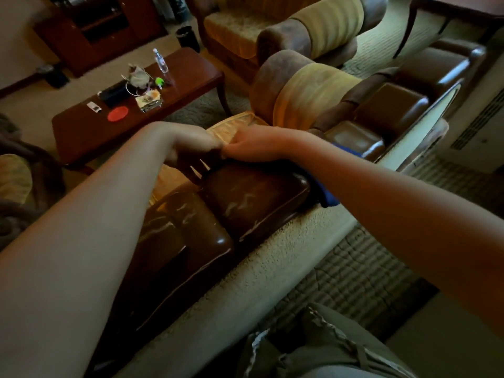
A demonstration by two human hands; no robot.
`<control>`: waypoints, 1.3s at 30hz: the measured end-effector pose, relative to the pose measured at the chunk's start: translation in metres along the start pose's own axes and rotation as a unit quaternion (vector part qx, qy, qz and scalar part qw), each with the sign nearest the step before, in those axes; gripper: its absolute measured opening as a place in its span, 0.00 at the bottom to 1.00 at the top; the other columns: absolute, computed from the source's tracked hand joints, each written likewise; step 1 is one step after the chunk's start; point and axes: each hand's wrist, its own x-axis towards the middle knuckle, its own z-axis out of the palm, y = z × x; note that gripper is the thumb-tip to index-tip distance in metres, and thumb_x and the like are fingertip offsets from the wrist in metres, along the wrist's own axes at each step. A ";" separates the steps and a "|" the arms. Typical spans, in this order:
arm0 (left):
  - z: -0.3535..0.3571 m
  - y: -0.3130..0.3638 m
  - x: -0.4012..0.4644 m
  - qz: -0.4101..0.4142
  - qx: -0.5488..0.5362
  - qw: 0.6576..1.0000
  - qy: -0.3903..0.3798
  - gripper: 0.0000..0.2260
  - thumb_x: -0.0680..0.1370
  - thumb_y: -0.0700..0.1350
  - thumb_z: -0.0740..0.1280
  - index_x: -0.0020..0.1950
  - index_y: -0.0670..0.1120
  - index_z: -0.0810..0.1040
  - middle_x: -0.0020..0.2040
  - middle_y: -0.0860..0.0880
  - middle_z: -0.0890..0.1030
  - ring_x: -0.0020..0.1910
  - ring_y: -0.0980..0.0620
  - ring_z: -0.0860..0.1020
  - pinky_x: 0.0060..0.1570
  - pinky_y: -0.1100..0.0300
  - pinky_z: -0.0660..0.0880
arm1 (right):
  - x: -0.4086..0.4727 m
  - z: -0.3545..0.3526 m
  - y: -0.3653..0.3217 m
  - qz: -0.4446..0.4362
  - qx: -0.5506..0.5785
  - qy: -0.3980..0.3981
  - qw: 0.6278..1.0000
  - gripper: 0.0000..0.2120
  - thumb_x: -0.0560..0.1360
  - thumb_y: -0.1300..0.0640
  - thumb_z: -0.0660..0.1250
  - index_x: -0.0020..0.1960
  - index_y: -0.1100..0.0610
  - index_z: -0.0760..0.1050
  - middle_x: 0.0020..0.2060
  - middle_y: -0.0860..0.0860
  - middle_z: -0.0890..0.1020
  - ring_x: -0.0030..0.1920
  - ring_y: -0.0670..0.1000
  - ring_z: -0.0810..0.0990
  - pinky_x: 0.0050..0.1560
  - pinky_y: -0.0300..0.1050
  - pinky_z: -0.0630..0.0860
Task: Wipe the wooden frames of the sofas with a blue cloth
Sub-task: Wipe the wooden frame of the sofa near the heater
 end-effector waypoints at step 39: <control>-0.023 -0.032 -0.002 0.008 0.087 0.995 -0.048 0.14 0.83 0.45 0.54 0.59 0.42 0.76 0.57 0.41 0.79 0.55 0.43 0.79 0.51 0.48 0.78 | 0.008 0.016 -0.049 0.045 -0.051 -0.019 0.997 0.18 0.82 0.50 0.51 0.64 0.57 0.71 0.53 0.52 0.74 0.50 0.51 0.74 0.52 0.44 0.67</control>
